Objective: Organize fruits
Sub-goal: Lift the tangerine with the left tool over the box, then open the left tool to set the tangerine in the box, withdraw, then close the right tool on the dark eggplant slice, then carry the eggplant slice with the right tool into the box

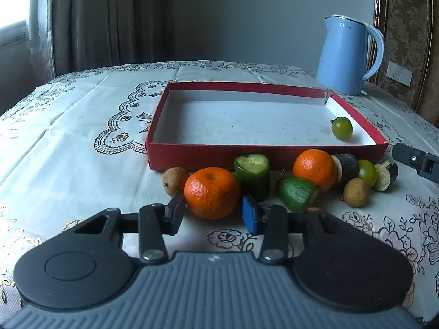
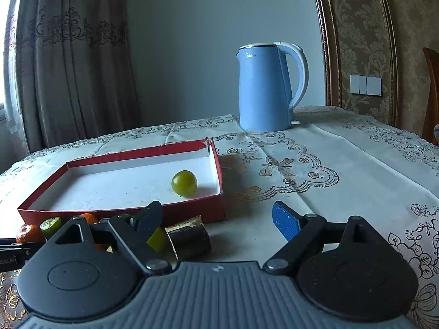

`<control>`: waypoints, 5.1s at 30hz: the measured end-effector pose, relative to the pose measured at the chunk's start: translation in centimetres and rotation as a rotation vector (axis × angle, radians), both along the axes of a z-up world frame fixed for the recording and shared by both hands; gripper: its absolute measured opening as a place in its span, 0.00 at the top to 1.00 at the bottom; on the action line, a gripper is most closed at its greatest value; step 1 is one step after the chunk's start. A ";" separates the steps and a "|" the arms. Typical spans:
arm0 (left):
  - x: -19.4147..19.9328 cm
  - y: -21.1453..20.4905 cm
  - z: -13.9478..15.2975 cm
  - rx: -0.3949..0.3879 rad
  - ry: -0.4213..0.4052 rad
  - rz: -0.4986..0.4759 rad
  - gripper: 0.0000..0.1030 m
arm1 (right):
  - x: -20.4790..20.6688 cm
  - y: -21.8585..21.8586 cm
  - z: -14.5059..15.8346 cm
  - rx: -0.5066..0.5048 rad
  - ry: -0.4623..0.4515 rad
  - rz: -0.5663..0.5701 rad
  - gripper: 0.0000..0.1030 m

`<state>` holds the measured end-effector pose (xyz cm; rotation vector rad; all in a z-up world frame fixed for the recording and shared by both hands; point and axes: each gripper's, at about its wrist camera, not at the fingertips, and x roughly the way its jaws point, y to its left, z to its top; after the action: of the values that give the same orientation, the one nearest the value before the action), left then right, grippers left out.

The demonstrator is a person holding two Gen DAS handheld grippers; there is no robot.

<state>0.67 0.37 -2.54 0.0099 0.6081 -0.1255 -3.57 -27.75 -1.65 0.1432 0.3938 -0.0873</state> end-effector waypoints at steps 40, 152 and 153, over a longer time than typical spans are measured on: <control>14.2 -0.7 1.6 0.020 0.077 0.045 0.62 | 0.3 0.9 0.1 -0.062 0.025 -0.020 0.15; 0.9 1.4 -0.7 0.001 0.052 0.022 0.00 | 0.7 2.1 1.8 -0.265 0.042 0.206 0.69; 0.9 1.4 -0.7 0.000 0.052 0.022 0.00 | 0.7 2.2 1.9 -0.265 0.038 0.206 0.69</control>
<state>1.55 1.77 -3.24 0.0002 0.6600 -0.1048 -2.89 -25.59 0.23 -0.1603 0.4288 0.0611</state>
